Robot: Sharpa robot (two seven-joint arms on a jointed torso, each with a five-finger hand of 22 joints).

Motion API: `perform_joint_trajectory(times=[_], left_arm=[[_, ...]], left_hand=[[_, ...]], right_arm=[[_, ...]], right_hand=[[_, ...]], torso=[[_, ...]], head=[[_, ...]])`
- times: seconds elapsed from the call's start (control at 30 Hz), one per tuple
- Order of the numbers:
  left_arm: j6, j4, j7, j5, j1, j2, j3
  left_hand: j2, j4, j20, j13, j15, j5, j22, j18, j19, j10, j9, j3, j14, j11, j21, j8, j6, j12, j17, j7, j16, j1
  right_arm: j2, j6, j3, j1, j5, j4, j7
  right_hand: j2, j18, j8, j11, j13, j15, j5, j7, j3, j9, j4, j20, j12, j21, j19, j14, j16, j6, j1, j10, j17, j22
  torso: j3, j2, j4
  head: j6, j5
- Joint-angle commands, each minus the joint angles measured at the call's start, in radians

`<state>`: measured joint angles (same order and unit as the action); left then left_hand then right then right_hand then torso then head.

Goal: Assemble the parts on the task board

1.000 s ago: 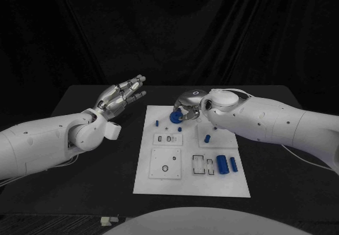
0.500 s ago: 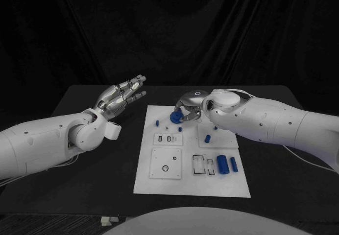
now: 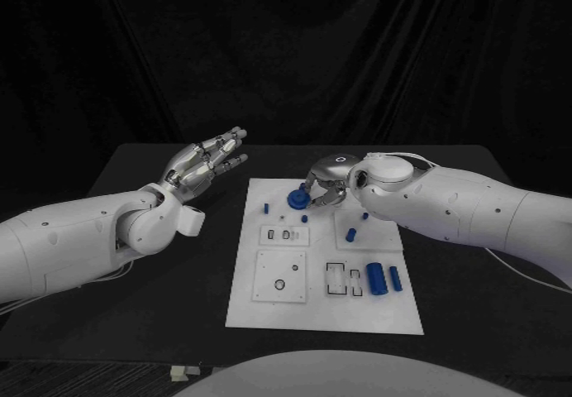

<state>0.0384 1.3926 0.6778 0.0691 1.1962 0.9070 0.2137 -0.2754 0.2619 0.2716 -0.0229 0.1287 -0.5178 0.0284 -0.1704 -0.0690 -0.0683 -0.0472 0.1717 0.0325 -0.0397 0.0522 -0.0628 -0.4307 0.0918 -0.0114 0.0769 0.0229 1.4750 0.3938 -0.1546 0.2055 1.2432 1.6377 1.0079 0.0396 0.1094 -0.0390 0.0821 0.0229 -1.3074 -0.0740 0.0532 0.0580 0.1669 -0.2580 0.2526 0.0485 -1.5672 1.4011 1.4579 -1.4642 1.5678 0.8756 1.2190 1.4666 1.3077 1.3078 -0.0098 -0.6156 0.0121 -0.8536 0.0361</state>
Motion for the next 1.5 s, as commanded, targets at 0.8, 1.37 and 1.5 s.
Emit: perform_joint_trajectory(times=[0.8,1.37,1.5], left_arm=[[0.012,-0.003,0.044,-0.002,-0.006,0.002,-0.001],[0.016,-0.008,0.049,-0.002,-0.022,-0.003,-0.001],[0.017,-0.009,0.051,-0.002,-0.027,-0.004,-0.001]], left_hand=[[-0.003,-0.001,0.007,-0.002,0.005,-0.01,0.002,-0.011,-0.004,0.001,-0.001,-0.01,0.002,-0.01,0.007,-0.004,-0.01,0.007,-0.001,0.001,0.005,0.011],[-0.002,-0.005,0.008,-0.003,0.009,-0.011,0.002,-0.011,-0.006,-0.004,-0.002,-0.016,0.015,-0.014,0.008,-0.005,-0.012,0.015,-0.005,0.004,0.015,0.016],[0.001,-0.006,0.008,-0.004,0.009,-0.012,0.002,-0.011,-0.006,-0.005,-0.001,-0.017,0.017,-0.014,0.008,-0.005,-0.01,0.016,-0.006,0.004,0.016,0.017]], right_arm=[[0.153,-0.22,0.0,0.057,0.006,0.136,0.019],[0.418,-0.356,0.001,0.083,-0.162,0.299,0.046],[0.451,-0.39,0.001,0.06,-0.199,0.299,0.064]], right_hand=[[0.014,-0.011,-0.002,0.01,-0.263,-0.003,-0.003,-0.016,-0.004,-0.021,0.034,-0.01,-0.004,-0.025,-0.015,-0.107,0.003,-0.033,0.038,0.104,0.263,0.197],[0.039,0.007,-0.004,0.035,-0.263,-0.029,0.057,-0.039,0.011,0.008,0.036,-0.035,-0.004,0.044,0.038,-0.107,0.003,-0.023,0.124,0.104,0.263,0.221],[0.049,0.016,0.002,0.035,-0.263,-0.03,0.028,-0.036,0.001,0.013,0.04,-0.037,-0.004,0.081,0.062,-0.107,0.003,-0.006,0.102,0.104,0.263,0.233]], torso=[[-0.0006,0.003,-0.0018],[0.0024,0.001,-0.0027],[0.0038,0.002,-0.0035]], head=[[0.006,0.006],[0.009,0.008],[0.011,0.006]])
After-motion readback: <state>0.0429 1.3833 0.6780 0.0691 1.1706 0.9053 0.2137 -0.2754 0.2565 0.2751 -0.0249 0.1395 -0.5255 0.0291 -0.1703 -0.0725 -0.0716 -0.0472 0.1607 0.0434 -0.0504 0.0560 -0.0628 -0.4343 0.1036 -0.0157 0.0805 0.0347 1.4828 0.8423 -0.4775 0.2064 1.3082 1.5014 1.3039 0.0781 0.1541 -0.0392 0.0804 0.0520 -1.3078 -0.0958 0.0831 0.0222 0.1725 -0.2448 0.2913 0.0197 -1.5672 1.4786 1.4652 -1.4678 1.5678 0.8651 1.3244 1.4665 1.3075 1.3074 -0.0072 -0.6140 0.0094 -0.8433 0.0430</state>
